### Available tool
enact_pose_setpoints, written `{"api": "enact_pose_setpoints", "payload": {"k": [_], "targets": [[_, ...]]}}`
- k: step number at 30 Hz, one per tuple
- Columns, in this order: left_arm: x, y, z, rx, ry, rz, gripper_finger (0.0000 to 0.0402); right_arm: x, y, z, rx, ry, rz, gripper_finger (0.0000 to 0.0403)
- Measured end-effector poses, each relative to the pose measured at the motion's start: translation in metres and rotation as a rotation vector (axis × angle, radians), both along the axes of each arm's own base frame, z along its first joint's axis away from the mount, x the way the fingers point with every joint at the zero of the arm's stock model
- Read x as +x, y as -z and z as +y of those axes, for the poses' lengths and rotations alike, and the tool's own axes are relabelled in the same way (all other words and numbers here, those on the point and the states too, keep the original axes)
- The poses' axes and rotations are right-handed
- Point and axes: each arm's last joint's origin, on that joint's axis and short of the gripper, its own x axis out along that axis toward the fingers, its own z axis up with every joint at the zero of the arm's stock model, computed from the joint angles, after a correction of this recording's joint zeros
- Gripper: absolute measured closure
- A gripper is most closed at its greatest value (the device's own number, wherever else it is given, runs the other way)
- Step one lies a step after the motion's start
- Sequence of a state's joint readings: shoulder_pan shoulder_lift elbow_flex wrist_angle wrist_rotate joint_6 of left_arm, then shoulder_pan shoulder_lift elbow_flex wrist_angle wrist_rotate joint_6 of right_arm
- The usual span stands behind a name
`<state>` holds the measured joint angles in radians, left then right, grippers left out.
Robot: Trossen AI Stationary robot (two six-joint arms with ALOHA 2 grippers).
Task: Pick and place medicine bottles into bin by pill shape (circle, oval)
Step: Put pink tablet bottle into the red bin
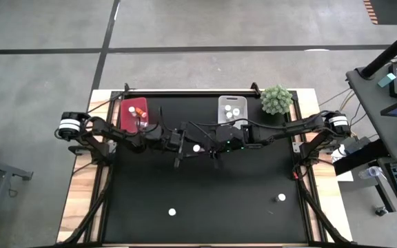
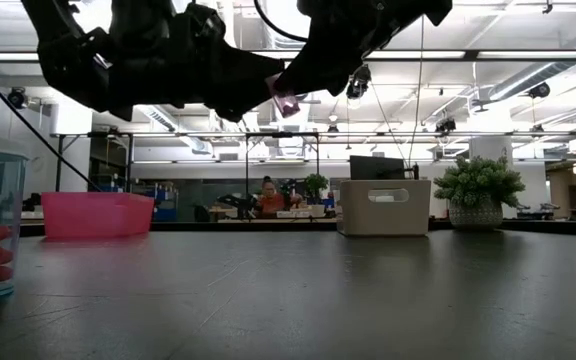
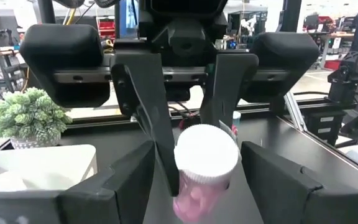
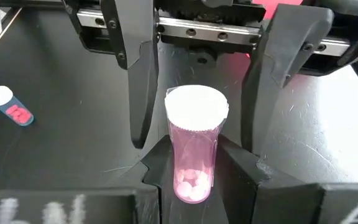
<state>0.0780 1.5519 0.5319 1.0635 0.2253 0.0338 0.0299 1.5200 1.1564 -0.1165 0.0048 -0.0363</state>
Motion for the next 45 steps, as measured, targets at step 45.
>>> {"api": "enact_pose_setpoints", "payload": {"k": [45], "targets": [[-0.018,-0.003,0.002,-0.004,-0.111,0.043,0.0304,-0.002,-0.006,-0.011,-0.003,0.068,-0.028,0.0214]]}}
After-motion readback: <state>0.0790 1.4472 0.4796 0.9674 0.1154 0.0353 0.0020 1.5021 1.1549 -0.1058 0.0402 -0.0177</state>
